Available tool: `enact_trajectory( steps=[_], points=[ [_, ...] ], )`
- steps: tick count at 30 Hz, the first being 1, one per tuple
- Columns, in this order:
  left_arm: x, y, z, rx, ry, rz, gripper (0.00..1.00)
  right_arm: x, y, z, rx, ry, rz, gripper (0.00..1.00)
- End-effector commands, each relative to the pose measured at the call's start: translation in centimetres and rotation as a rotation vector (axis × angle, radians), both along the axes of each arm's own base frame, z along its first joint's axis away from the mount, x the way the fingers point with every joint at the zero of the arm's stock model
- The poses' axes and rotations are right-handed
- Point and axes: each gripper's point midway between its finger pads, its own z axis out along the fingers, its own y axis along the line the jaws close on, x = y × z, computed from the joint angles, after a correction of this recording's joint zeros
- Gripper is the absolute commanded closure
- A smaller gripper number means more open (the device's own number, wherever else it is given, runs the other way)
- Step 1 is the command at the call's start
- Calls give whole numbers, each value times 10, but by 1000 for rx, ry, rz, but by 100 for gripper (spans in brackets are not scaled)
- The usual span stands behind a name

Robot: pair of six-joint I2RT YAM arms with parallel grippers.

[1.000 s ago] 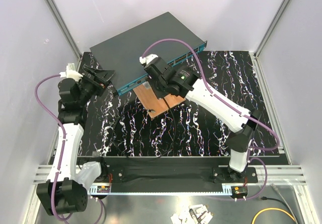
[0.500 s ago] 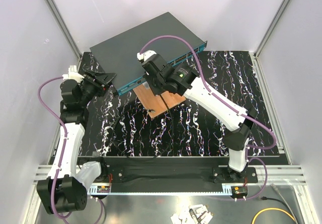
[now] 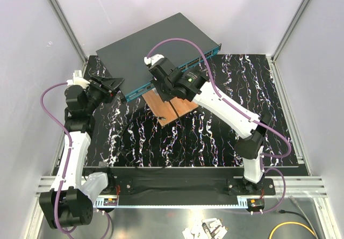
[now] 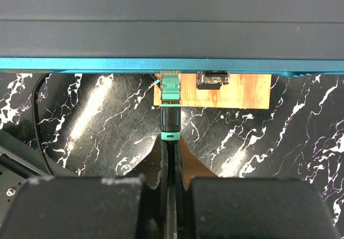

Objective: Insert the plug into the switch port

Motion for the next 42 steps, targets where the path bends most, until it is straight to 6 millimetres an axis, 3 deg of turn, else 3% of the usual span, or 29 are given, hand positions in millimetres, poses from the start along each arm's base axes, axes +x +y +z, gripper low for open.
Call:
enact_trajectory(
  steps=[1, 16, 28, 42],
  points=[
    [-5, -18, 22, 17, -112, -85, 60, 6, 8, 17, 48, -50, -9, 100],
    [-7, -23, 21, 16, -116, -104, 73, 16, 16, 36, 88, -100, -21, 100],
    [-12, -36, 14, 20, -105, -146, 100, 25, 30, 42, 118, -122, -20, 100],
    [-18, -47, 3, 26, -85, -181, 100, 43, 43, 53, 158, -191, -30, 100]
  ],
)
